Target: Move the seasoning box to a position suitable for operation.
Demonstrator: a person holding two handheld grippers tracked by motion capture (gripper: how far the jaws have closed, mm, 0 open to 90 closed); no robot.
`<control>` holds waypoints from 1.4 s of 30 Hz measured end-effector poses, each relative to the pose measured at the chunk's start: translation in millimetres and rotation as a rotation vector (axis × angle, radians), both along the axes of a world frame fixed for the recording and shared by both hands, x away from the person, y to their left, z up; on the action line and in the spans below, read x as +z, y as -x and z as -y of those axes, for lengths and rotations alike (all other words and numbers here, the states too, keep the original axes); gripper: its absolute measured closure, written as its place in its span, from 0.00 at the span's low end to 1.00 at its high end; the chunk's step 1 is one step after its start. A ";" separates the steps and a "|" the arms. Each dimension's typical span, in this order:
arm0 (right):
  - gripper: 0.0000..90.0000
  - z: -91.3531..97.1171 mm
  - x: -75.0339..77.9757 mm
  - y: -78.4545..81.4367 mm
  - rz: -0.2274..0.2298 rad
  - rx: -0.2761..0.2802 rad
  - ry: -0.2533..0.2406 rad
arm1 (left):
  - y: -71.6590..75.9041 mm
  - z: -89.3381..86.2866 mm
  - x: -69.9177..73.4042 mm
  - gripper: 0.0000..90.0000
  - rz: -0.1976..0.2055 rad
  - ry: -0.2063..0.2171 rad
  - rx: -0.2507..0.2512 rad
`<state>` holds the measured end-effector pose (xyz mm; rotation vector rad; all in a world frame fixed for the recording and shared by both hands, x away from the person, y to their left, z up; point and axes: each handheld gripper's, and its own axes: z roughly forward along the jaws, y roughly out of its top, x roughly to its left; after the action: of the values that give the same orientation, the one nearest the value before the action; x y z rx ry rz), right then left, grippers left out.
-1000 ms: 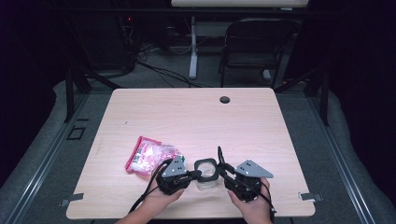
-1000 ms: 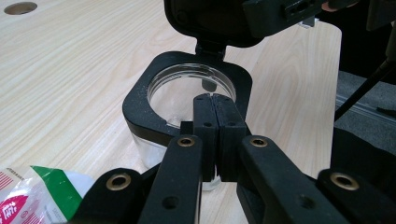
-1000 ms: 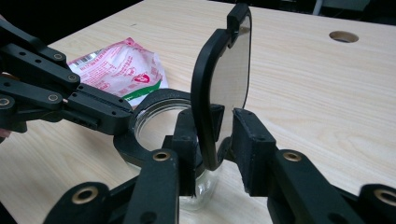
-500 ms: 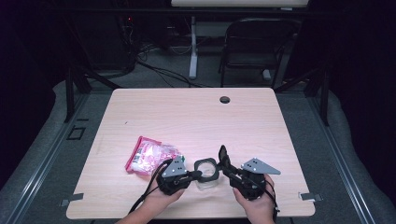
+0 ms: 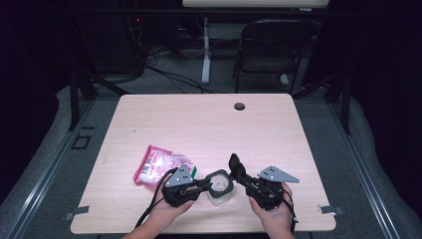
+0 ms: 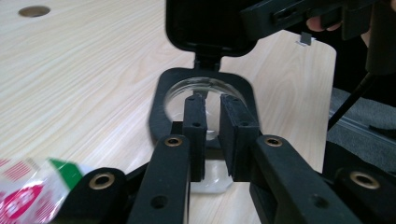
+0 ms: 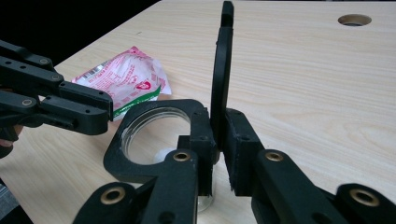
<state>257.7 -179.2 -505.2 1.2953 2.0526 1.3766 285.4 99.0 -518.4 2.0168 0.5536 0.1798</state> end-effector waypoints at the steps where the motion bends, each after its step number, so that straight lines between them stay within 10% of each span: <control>1: 0.92 0.3 0.3 -0.9 0.004 0.003 -0.002 | -0.3 -2.5 -0.8 0.88 -0.009 -0.002 0.007; 18: 0.95 2.8 2.2 -34.9 0.029 0.175 0.013 | 6.9 -24.5 -10.2 0.66 -0.017 -0.013 0.097; 35: 0.87 1.5 -6.7 -29.9 -0.026 0.136 0.040 | -1.3 -84.2 13.9 0.63 0.043 0.040 0.276; 42: 0.95 6.4 -8.5 -34.8 -0.055 0.134 0.009 | -11.4 -111.5 14.1 0.62 -0.011 0.047 0.354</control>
<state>292.5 -185.6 -513.7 1.2245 2.2162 1.4002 296.7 210.5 -504.3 1.8626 0.9115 0.3654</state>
